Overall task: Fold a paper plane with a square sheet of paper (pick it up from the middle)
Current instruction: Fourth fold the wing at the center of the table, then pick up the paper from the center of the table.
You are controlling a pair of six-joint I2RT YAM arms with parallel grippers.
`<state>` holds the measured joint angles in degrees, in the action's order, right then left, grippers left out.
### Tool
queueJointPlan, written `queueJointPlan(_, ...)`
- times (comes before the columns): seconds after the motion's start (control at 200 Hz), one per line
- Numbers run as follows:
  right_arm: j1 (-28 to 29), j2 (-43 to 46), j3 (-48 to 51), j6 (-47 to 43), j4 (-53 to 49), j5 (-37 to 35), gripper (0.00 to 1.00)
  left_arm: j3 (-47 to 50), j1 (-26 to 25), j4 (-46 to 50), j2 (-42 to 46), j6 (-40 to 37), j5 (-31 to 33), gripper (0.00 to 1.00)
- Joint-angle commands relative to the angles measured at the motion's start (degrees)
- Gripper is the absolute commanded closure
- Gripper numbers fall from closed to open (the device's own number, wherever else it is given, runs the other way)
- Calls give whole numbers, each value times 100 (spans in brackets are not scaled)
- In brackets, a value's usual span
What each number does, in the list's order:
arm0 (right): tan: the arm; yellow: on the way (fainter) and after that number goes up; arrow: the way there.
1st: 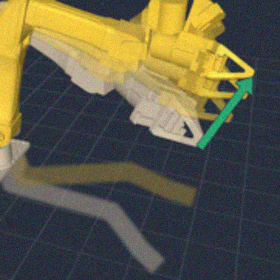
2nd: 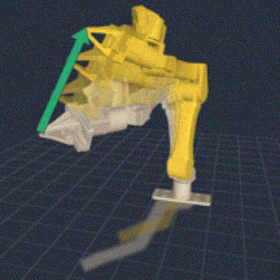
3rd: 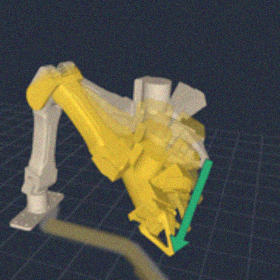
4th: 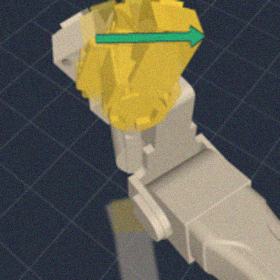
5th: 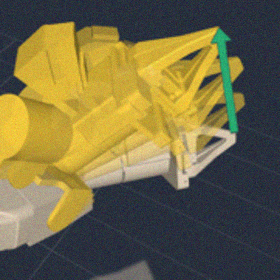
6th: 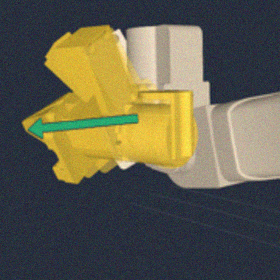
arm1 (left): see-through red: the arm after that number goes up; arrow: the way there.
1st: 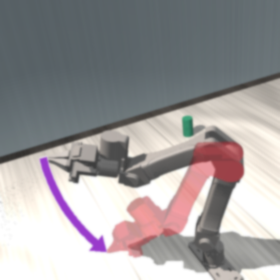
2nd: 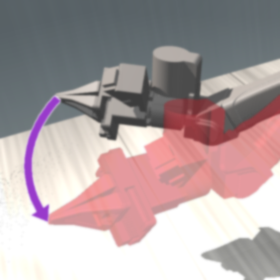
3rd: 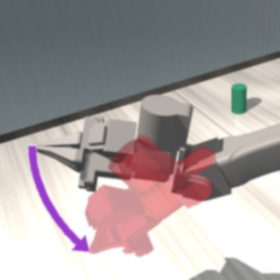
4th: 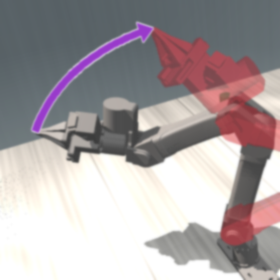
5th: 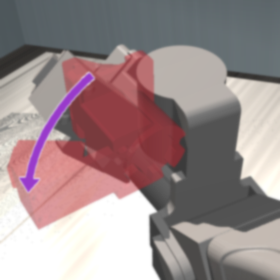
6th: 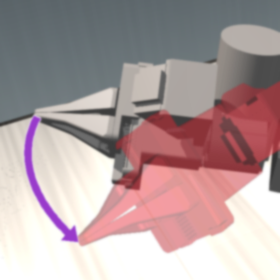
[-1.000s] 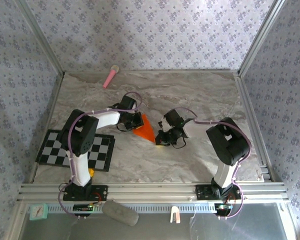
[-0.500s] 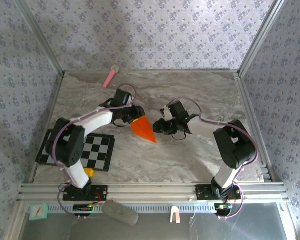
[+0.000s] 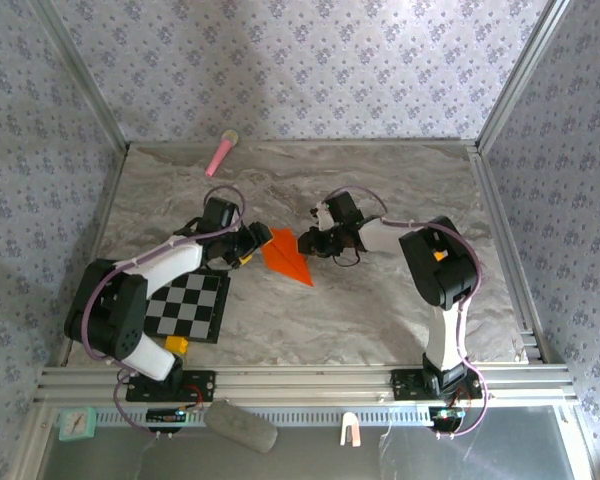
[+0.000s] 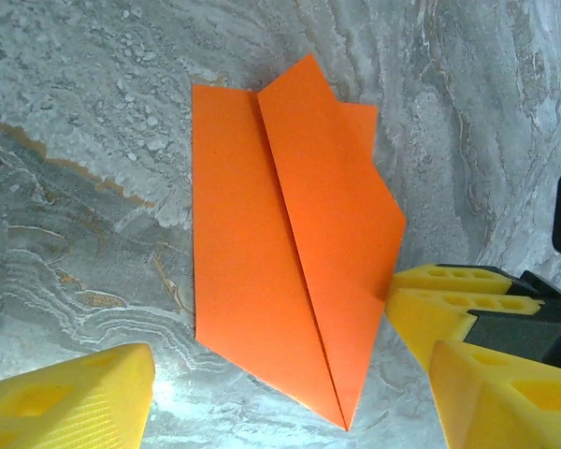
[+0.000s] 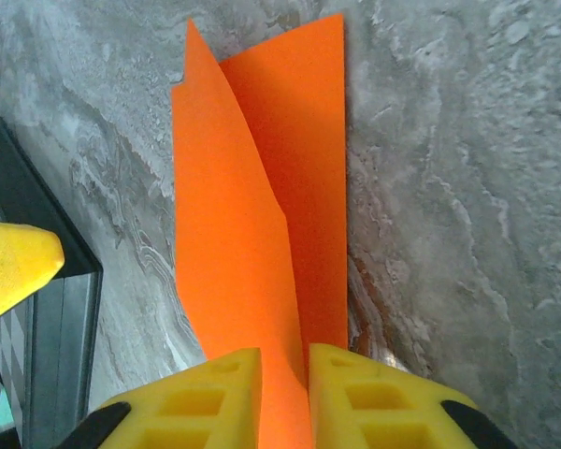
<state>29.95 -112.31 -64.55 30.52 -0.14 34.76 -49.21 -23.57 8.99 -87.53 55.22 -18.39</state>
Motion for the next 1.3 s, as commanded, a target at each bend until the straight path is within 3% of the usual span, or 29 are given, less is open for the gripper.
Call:
queueJointPlan(0.0,0,-129,-185,-167,146,302,81,43,20,-188,253,30,-65,21)
queueJointPlan(0.14,-8,-184,-239,-227,118,346,83,39,29,-196,262,-3,-132,19)
queueJointPlan(0.285,-16,-182,-260,-301,115,391,95,43,32,-286,323,-20,-208,16)
queueJointPlan(0.41,-34,22,-144,-264,304,424,99,112,34,-428,438,-11,-312,14)
queueJointPlan(0.87,-279,1690,957,1358,2369,926,100,388,-245,-2222,941,101,-1442,8)
queueJointPlan(1.294,-448,2094,1217,2691,3715,1342,100,439,-469,-3626,862,516,-1836,13)
